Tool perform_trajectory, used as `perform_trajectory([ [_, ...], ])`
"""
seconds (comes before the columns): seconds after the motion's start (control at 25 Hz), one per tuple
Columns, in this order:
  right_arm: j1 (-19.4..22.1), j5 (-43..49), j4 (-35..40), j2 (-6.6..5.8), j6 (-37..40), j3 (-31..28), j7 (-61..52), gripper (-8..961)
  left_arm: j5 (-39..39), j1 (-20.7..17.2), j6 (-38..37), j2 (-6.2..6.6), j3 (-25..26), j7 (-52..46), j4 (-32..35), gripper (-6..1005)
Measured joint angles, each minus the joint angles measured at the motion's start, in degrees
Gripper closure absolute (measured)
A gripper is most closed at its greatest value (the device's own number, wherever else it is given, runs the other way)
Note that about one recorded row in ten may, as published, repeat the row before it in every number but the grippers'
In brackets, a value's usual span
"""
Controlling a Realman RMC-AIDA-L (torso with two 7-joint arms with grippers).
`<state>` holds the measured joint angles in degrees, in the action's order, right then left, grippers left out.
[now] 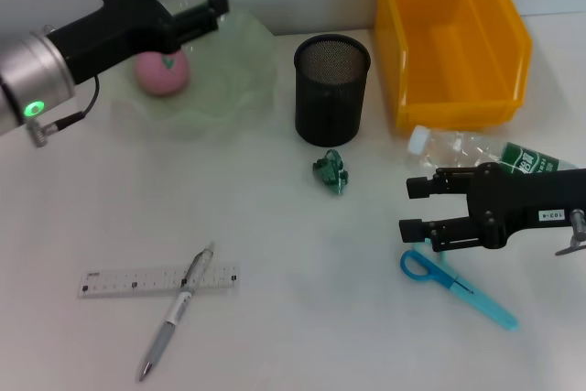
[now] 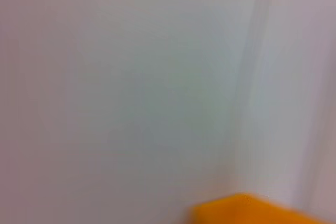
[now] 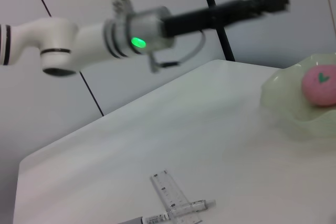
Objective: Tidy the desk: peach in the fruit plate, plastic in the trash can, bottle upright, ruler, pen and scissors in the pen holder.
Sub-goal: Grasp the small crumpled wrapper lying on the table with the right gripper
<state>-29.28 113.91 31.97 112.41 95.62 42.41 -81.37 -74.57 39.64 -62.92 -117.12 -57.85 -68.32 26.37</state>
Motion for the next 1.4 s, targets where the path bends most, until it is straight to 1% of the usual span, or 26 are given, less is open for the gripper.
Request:
perform_trajectory([
  [0.04, 0.0, 0.0, 0.0, -0.02, 0.0, 0.0, -0.1, 162, -3.6, -3.0, -6.6, 1.17, -3.1, -7.9, 7.1, 184],
  [0.08, 0.0, 0.0, 0.0, -0.05, 0.0, 0.0, -0.1, 162, -3.6, -3.0, -6.6, 1.17, -3.1, -7.9, 7.1, 185],
  [0.16, 0.0, 0.0, 0.1, -0.11, 0.1, 0.0, -0.2, 162, -7.9, -4.9, -13.2, 2.43, -4.8, -13.9, 12.4, 185],
  [0.24, 0.1, 0.0, 0.0, -0.30, 0.2, -0.1, -0.3, 162, -13.8, -6.5, -19.2, 3.23, -4.9, -19.0, 16.4, 185],
  [0.28, 0.1, 0.0, 0.0, -0.30, 0.2, -0.1, -0.3, 162, -13.8, -6.5, -19.2, 3.23, -4.9, -19.0, 16.4, 185],
  [0.32, 0.2, 0.0, -0.1, -0.36, 0.2, -0.1, -0.3, 162, -15.7, -7.0, -20.5, 3.39, -4.8, -20.0, 17.1, 185],
  [0.36, 0.2, 0.0, -0.1, -0.40, 0.2, -0.1, -0.4, 162, -19.6, -7.9, -22.2, 3.55, -4.8, -21.3, 18.4, 185],
  [0.4, 0.3, 0.0, -0.1, -0.41, 0.2, -0.1, -0.5, 162, -19.6, -7.9, -22.2, 3.55, -4.8, -21.3, 18.4, 185],
  [0.44, 0.4, 0.0, -0.1, -0.48, 0.4, -0.1, -0.8, 162, -23.1, -8.4, -23.1, 3.57, -4.8, -21.5, 18.8, 185],
  [0.48, 0.4, 0.0, -0.1, -0.48, 0.4, -0.1, -0.8, 162, -23.1, -8.4, -23.1, 3.57, -4.8, -21.5, 18.8, 185],
  [0.52, 0.4, 0.0, 0.0, -0.53, 0.6, -0.1, -0.9, 162, -26.1, -8.6, -23.0, 3.40, -4.8, -21.5, 18.8, 185],
  [0.68, 0.5, 0.0, 0.2, -0.73, 1.1, -0.3, -1.0, 162, -33.0, -9.0, -19.2, 2.45, -4.1, -20.7, 18.4, 185],
  [0.88, 0.2, 0.0, 0.7, -1.08, 1.4, 0.1, -1.7, 163, -33.9, -9.5, -19.2, 2.00, -2.5, -18.7, 18.3, 184],
  [1.0, -0.3, 0.3, 4.1, -1.11, 3.8, 0.1, -4.7, 163, -33.9, -9.6, -19.7, 1.95, -2.5, -18.4, 18.3, 184],
  [1.04, -1.0, 0.5, 8.5, -1.00, 5.9, 0.1, -9.4, 163, -34.0, -9.8, -19.9, 1.95, -2.4, -17.9, 18.3, 184],
  [1.08, -1.0, 0.5, 8.5, -1.00, 5.9, 0.1, -9.4, 163, -34.0, -9.8, -19.9, 1.95, -2.4, -17.9, 18.3, 184],
  [1.2, -2.9, 1.5, 15.9, -0.88, 7.0, 0.7, -18.8, 164, -33.8, -10.5, -20.2, 1.94, -2.1, -16.7, 18.3, 184],
  [1.24, -5.1, 3.5, 19.9, -1.19, 7.1, 1.8, -26.6, 164, -33.7, -11.0, -20.4, 1.74, -1.2, -15.8, 18.3, 184],
  [1.28, -5.1, 3.5, 19.9, -1.19, 7.1, 1.8, -26.6, 164, -33.7, -11.0, -20.4, 1.74, -1.2, -15.8, 18.3, 184],
  [1.4, -9.8, 8.2, 23.3, -1.94, 7.0, 3.4, -36.7, 164, -33.6, -11.4, -20.6, 1.32, -0.5, -14.7, 18.2, 184],
])
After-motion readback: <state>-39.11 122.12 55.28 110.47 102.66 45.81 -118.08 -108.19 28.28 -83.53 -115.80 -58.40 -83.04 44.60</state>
